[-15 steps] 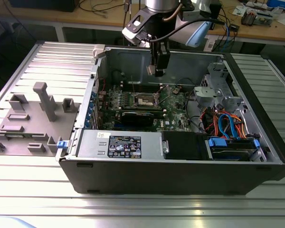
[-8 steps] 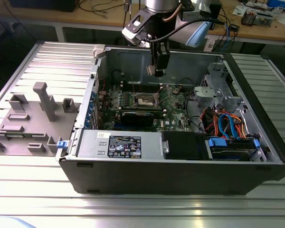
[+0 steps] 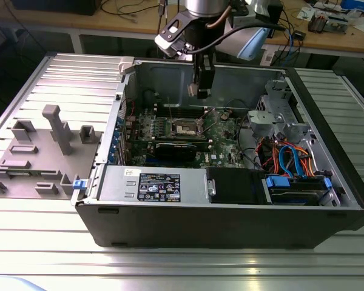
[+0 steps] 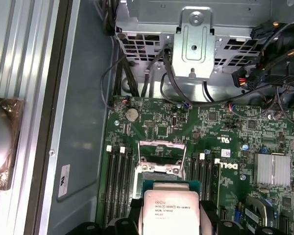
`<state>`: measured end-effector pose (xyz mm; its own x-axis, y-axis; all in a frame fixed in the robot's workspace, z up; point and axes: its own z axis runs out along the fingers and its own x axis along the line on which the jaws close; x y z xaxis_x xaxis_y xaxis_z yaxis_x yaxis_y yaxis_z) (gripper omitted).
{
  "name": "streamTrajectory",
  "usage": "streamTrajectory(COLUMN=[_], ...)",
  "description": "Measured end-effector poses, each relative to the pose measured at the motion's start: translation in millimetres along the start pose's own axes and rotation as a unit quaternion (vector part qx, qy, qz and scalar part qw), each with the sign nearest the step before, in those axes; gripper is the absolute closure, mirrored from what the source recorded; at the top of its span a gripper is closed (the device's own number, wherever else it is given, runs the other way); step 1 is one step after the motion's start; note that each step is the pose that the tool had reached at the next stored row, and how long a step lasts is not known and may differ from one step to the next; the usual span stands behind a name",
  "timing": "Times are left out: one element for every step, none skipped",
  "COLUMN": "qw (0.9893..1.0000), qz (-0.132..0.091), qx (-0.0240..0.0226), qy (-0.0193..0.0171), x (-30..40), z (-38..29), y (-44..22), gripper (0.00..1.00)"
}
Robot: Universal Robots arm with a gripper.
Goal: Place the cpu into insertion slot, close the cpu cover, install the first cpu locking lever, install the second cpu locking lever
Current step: 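Place the cpu into insertion slot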
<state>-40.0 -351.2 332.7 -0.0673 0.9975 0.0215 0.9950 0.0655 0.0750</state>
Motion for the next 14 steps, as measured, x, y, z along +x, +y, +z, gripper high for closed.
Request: streamTrajectory(qw=[1.0000, 1.0000, 1.0000, 1.0000, 1.0000, 1.0000, 1.0000, 1.0000, 1.0000, 1.0000, 0.9999, 0.9998, 0.9997, 0.9996], qz=[0.004, 0.004, 0.004, 0.004, 0.004, 0.004, 0.004, 0.004, 0.006, 0.008, 0.014, 0.018, 0.022, 0.029], qx=[0.0000, -0.0001, -0.0001, -0.0001, -0.0001, -0.0001, -0.0001, -0.0002, -0.0003, -0.0003, -0.0003, -0.0002, -0.0001, 0.0006], qy=[-0.0003, -0.0003, -0.0003, -0.0003, -0.0003, -0.0003, -0.0002, -0.0001, -0.0002, -0.0005, -0.0011, -0.0015, -0.0018, -0.0024], x=[0.0, 0.0, 0.0, 0.0, 0.0, 0.0, 0.0, 0.0, 0.0, 0.1, 0.3, 0.3, 0.3, 0.6], z=[0.1, 0.2, 0.2, 0.2, 0.2, 0.2, 0.3, 0.7, 1.4, 2.1, 4.4, 5.9, 7.2, 9.1], y=[0.0, 0.0, 0.0, 0.0, 0.0, 0.0, 0.0, -0.1, -0.2, -0.3, -0.4, -0.5, -0.6, -0.7], gripper=[0.46, 0.46, 0.46, 0.46, 0.46, 0.46, 0.46, 0.46, 0.46, 0.46, 0.46, 0.46, 0.46, 0.46])
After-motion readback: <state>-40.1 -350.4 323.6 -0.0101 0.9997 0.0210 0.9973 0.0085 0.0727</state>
